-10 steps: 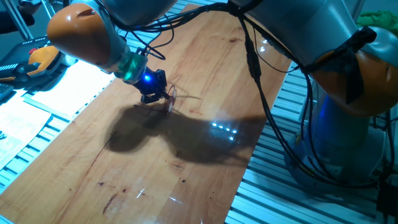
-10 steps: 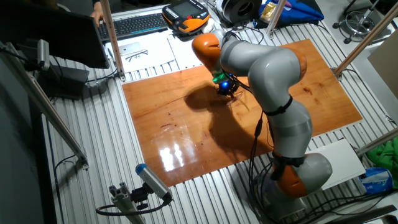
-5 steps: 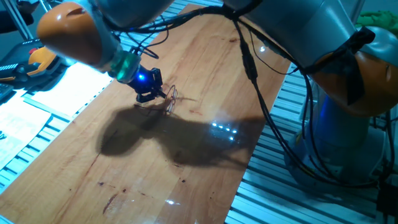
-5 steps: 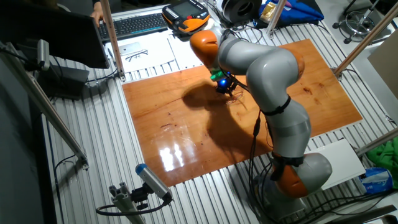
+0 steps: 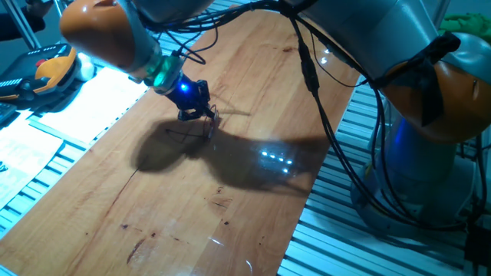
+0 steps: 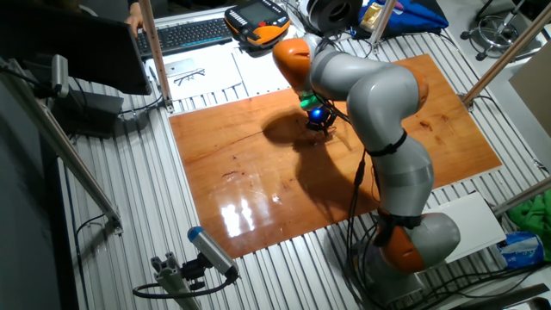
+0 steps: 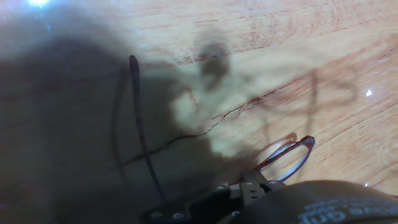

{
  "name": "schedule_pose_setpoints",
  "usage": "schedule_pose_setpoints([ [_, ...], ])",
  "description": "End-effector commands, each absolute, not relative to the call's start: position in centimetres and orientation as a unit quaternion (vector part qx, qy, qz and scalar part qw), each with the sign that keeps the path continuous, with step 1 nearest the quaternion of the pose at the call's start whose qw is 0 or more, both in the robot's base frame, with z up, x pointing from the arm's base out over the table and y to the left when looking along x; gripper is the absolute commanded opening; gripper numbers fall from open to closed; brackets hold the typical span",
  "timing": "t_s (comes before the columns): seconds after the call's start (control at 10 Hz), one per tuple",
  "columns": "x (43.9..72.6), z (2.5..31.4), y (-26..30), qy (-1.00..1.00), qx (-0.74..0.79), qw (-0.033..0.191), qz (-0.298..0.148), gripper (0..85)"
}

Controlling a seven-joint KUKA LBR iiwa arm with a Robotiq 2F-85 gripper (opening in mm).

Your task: Unfold the leg of the glasses (with one hand)

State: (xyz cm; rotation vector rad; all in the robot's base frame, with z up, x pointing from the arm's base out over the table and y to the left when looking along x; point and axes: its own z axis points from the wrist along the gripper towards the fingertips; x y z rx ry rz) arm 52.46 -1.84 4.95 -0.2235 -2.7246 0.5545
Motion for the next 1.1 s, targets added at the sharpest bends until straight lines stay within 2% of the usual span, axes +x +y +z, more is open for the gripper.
schedule_pose_setpoints([
  [0.0,52.5,4.7,-1.8,-0.961,-0.078,0.174,0.198,0.0],
  [0.5,53.1,4.1,-1.4,-0.962,-0.079,0.166,0.202,0.0],
  [1.0,53.8,4.8,-0.8,-0.962,-0.09,0.166,0.199,0.0],
])
